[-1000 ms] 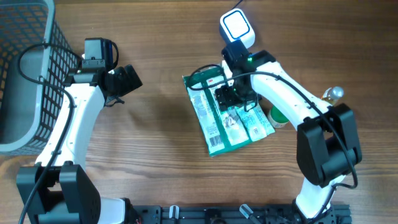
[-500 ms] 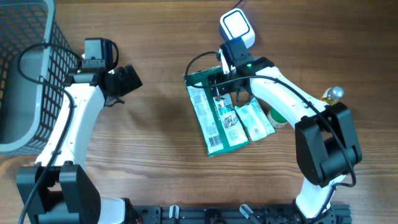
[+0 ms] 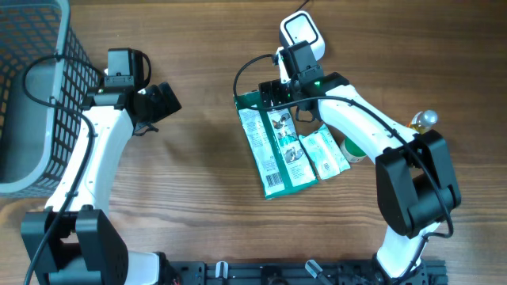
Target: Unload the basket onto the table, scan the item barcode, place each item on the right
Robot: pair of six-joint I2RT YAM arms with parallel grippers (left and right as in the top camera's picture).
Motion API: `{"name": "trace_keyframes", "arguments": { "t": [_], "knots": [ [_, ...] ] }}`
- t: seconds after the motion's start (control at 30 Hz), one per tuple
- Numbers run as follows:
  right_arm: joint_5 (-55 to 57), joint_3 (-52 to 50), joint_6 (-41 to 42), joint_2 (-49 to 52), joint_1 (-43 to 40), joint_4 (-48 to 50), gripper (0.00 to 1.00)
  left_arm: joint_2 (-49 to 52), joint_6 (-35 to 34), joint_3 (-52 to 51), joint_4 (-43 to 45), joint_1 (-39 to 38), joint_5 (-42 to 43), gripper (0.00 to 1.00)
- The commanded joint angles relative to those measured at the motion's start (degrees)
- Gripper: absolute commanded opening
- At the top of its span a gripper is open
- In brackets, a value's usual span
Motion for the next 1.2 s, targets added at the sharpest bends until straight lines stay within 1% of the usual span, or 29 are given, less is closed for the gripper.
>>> {"name": "trace_keyframes", "arguments": {
  "t": [0.0, 0.1, 0.17, 0.37, 0.5, 0.57, 0.7, 0.83, 0.9, 1.03, 1.17],
  "knots": [
    [0.96, -0.24, 0.55, -6.56, 1.38, 0.31, 1.00, 0.55, 1.11, -0.09, 0.00, 0.20, -0.33, 1.00],
    [0.96, -0.24, 0.55, -14.60, 1.57, 0.31, 1.00, 0.55, 1.11, -0.09, 0.00, 0.20, -0.33, 1.00],
    [0.96, -0.24, 0.52, -21.81, 1.57, 0.31, 1.00, 0.55, 1.11, -0.09, 0.00, 0.20, -0.33, 1.00],
    [0.96, -0.24, 0.52, -35.26, 1.57, 0.28, 1.00, 0.55, 1.11, -0.09, 0.00, 0.20, -0.33, 1.00],
    [0.96, -0.24, 0.55, -42.21, 1.57, 0.07, 1.00, 0.55, 1.11, -0.09, 0.00, 0.20, -0.33, 1.00],
    [0.96, -0.24, 0.55, -47.60, 1.57, -1.38, 1.00, 0.55, 1.11, -0.09, 0.00, 0.20, -0.33, 1.00],
    [4.92, -0.24, -4.13, -54.97, 0.83, -6.10, 1.00, 0.55, 1.11, -0.09, 0.00, 0.22, -0.33, 1.00],
    [8.72, -0.24, -4.09, -64.39, 0.15, -18.60, 1.00, 0.55, 1.11, -0.09, 0.00, 0.20, -0.33, 1.00],
    [8.48, -0.24, -3.87, -68.46, 0.15, -22.69, 1.00, 0.55, 1.11, -0.09, 0.00, 0.20, -0.33, 1.00],
    [5.27, -0.74, -3.93, -76.17, -0.04, -23.37, 1.00, 0.55, 1.11, -0.09, 0.00, 0.20, -0.33, 1.00],
    [5.14, -6.34, -3.56, -85.20, -3.08, -22.64, 1.00, 0.55, 1.11, -0.09, 0.00, 0.20, -0.33, 1.00]
  ]
}}
